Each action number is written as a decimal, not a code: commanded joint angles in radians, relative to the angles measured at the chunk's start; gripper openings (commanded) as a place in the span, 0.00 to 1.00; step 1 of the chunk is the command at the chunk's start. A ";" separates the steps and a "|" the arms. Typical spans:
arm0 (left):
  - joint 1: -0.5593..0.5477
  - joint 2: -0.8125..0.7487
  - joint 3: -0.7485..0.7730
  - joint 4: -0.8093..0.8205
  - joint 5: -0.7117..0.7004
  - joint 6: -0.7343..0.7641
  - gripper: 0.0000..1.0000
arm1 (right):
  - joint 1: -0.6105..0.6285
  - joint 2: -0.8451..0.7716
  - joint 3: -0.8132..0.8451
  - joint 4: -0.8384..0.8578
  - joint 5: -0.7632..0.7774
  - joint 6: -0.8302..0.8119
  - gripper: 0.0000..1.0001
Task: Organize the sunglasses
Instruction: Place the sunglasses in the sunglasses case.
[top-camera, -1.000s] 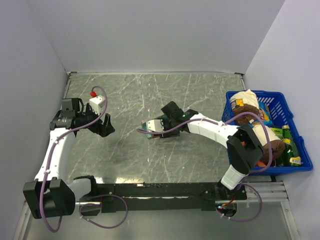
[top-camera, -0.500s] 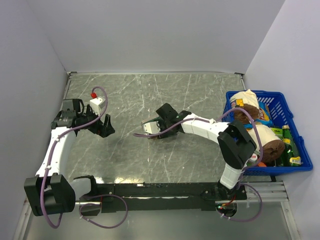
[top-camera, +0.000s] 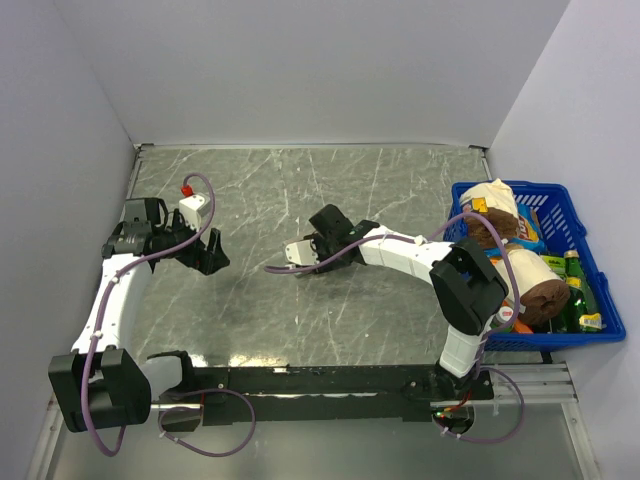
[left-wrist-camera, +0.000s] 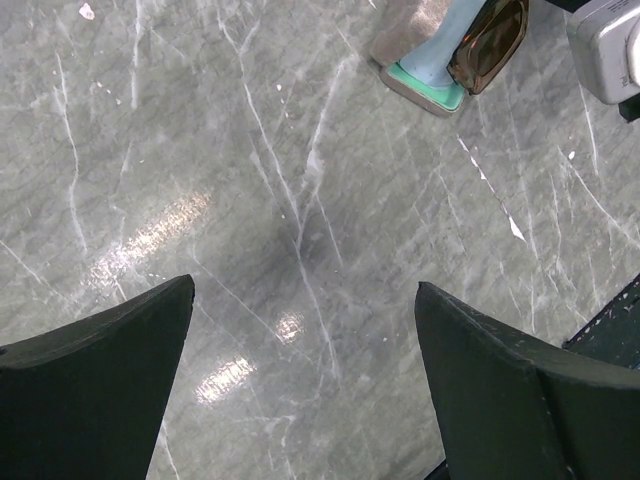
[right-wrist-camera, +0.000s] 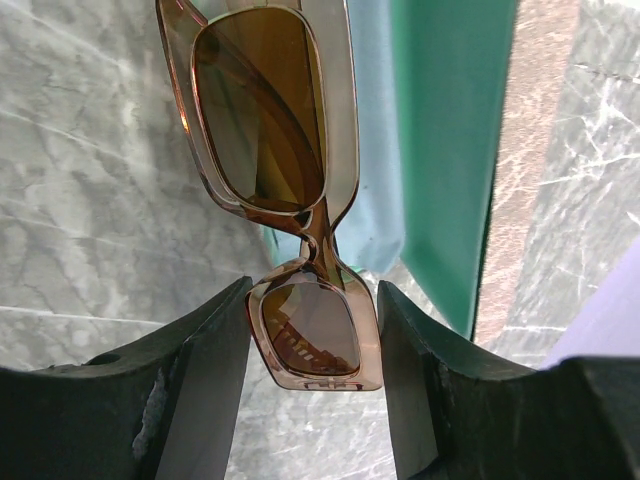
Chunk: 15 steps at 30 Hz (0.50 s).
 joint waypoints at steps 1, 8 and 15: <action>0.004 -0.010 -0.002 0.023 0.039 0.014 0.96 | 0.004 0.020 0.050 0.037 0.021 -0.022 0.03; 0.005 -0.011 -0.005 0.024 0.041 0.012 0.96 | 0.003 0.041 0.047 0.069 0.017 -0.019 0.03; 0.010 -0.010 -0.007 0.023 0.044 0.014 0.97 | 0.004 0.054 0.044 0.090 0.023 -0.030 0.02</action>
